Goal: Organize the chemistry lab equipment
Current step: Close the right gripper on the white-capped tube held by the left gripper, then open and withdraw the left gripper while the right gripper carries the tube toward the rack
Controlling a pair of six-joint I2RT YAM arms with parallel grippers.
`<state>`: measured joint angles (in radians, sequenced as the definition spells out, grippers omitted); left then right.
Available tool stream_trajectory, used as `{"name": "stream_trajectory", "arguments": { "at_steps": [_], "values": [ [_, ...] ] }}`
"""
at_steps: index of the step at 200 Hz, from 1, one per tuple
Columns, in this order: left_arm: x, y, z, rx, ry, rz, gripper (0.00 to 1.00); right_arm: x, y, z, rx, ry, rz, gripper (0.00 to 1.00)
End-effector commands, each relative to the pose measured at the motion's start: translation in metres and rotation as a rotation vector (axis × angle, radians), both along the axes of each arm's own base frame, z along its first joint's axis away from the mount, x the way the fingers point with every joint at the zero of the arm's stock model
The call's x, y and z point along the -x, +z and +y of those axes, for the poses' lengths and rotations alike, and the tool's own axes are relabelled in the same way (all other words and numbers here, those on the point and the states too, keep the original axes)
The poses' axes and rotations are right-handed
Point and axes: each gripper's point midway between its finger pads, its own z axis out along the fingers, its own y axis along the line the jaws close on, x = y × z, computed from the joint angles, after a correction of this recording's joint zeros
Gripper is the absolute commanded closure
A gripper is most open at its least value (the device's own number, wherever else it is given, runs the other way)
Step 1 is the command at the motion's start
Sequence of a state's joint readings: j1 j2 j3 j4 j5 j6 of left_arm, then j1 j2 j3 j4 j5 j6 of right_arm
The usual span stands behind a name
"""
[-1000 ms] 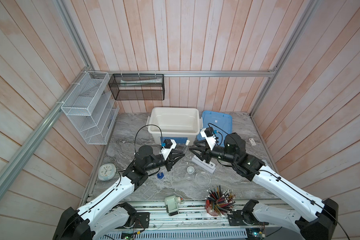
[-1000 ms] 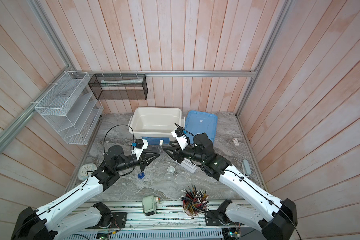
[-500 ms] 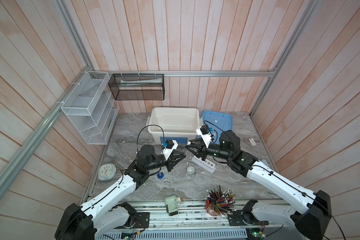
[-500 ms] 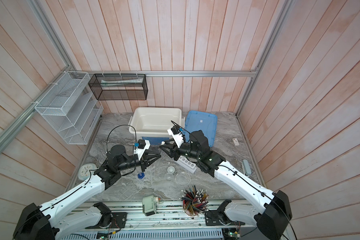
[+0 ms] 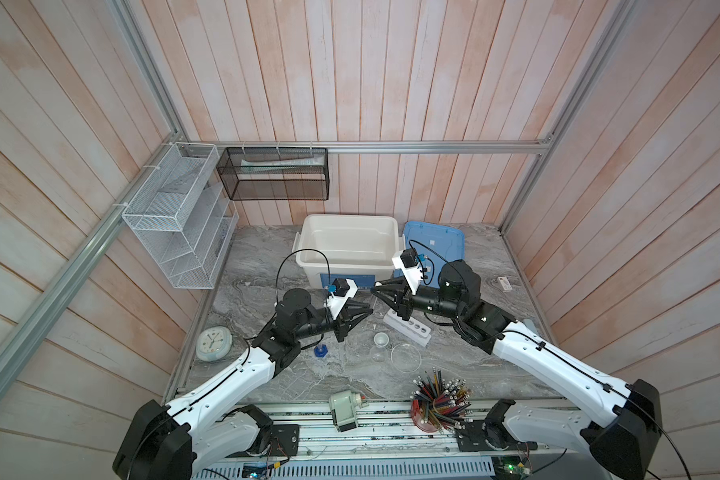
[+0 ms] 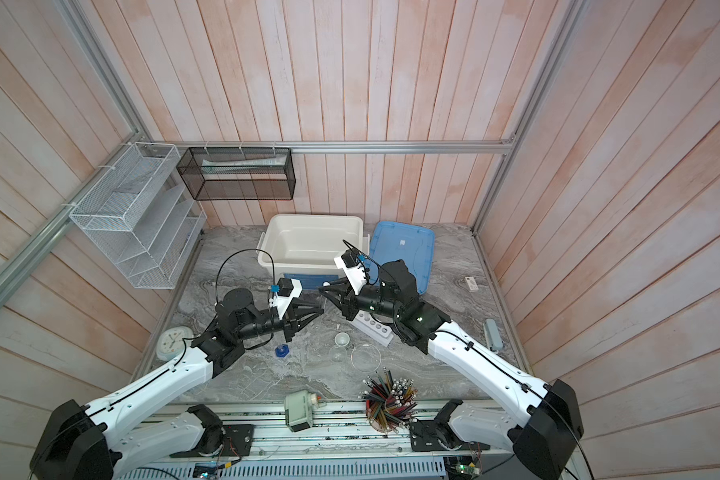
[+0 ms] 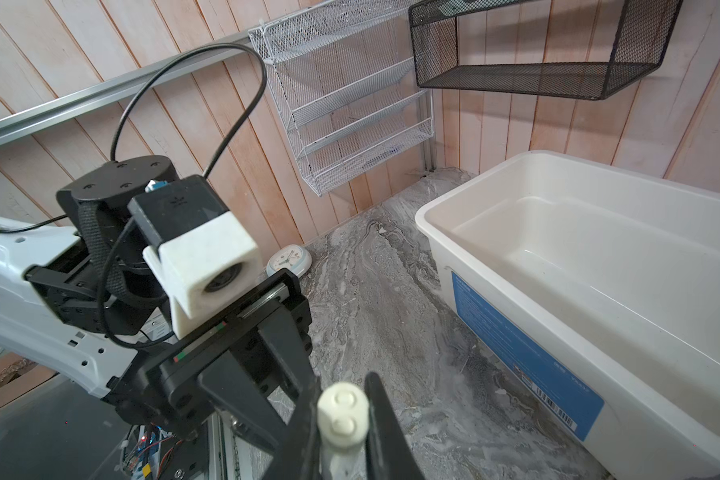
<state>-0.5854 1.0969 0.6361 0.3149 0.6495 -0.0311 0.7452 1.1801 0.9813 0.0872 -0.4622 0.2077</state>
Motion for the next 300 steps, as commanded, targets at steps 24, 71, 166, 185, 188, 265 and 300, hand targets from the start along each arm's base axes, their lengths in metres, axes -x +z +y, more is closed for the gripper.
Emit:
{"name": "stream_trajectory", "arguments": {
  "at_steps": [24,71,166,185,188,265,300],
  "values": [
    [0.002,0.015,-0.002,0.053,-0.007,-0.057,0.59,-0.014,0.001,0.002,0.021,-0.052,0.023,0.96],
    [-0.012,0.026,0.016,0.033,0.127,-0.105,0.42,-0.039,0.007,-0.029,0.094,-0.279,-0.036,0.96],
    [-0.082,0.052,0.151,0.018,0.882,-0.092,0.37,-0.052,-0.037,-0.133,0.264,-0.684,0.039,0.92],
    [-0.083,0.048,0.161,0.039,0.938,-0.066,0.36,-0.058,-0.057,-0.148,0.271,-0.762,0.070,0.92],
    [-0.084,0.048,0.163,0.038,0.948,-0.067,0.36,-0.059,-0.060,-0.151,0.270,-0.775,0.073,0.92],
    [-0.089,0.029,0.175,0.001,1.007,-0.038,0.32,-0.073,-0.097,-0.167,0.167,-0.903,0.100,0.92],
    [-0.092,0.024,0.174,-0.010,1.002,-0.010,0.32,-0.078,-0.097,-0.160,0.158,-0.888,0.087,0.92]
  ]
}}
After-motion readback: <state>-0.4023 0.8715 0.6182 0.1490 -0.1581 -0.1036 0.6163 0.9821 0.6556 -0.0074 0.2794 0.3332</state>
